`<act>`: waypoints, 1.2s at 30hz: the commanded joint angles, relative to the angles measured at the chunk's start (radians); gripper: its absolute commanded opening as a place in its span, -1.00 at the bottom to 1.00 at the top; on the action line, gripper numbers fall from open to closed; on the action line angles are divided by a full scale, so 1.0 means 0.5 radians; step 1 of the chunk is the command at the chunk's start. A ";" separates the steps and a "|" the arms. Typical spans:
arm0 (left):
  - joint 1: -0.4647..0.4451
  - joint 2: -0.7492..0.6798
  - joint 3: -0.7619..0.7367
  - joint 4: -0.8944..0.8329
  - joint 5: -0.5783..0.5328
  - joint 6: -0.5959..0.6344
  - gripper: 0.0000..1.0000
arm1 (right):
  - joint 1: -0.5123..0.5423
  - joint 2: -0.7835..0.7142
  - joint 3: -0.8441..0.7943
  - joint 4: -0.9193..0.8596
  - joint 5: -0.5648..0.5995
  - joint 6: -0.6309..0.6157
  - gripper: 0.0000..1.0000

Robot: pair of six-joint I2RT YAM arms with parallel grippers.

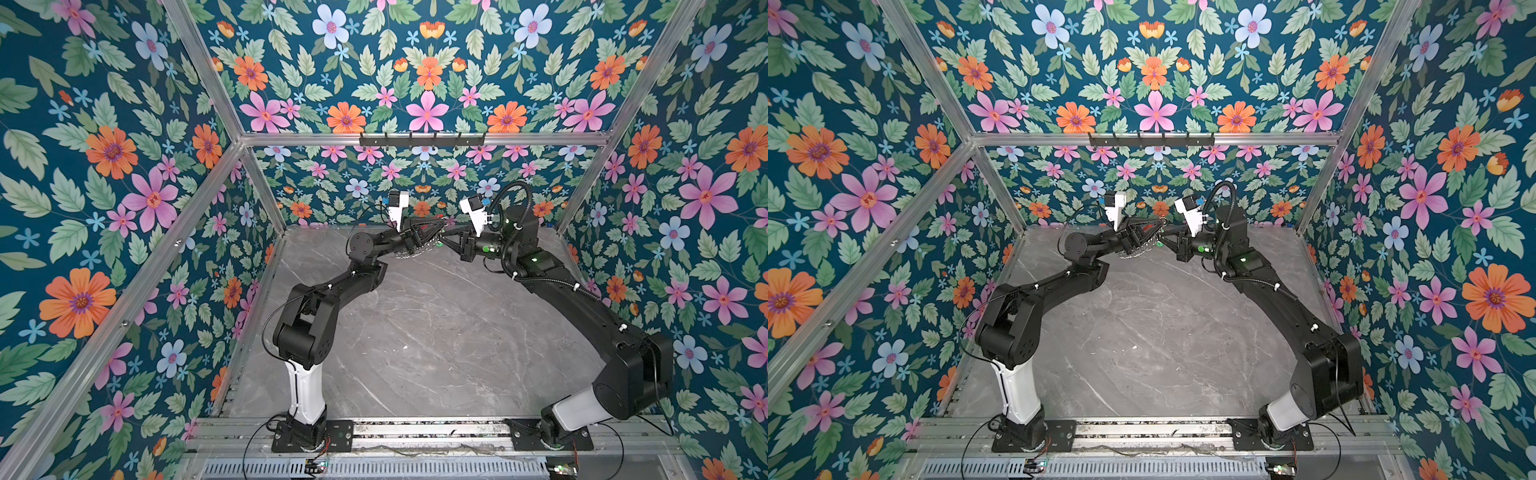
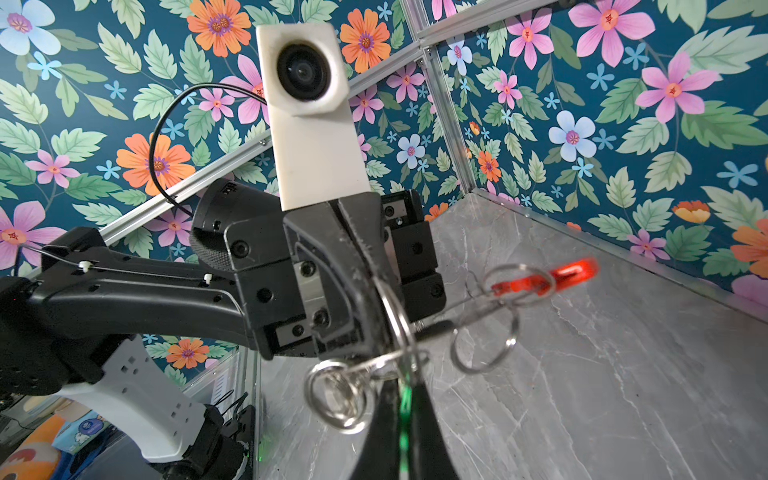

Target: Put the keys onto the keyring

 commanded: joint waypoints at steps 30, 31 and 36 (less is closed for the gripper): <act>-0.014 -0.048 -0.057 0.159 -0.021 0.035 -1.00 | -0.119 -0.419 -0.258 -0.148 0.281 -0.169 -0.33; -0.017 -0.045 -0.057 0.159 -0.020 0.034 -1.00 | -0.119 -0.415 -0.246 -0.115 0.270 -0.143 -0.32; -0.028 -0.028 -0.055 0.159 -0.015 0.032 -1.00 | -0.120 -0.346 -0.143 0.062 0.150 0.026 -0.31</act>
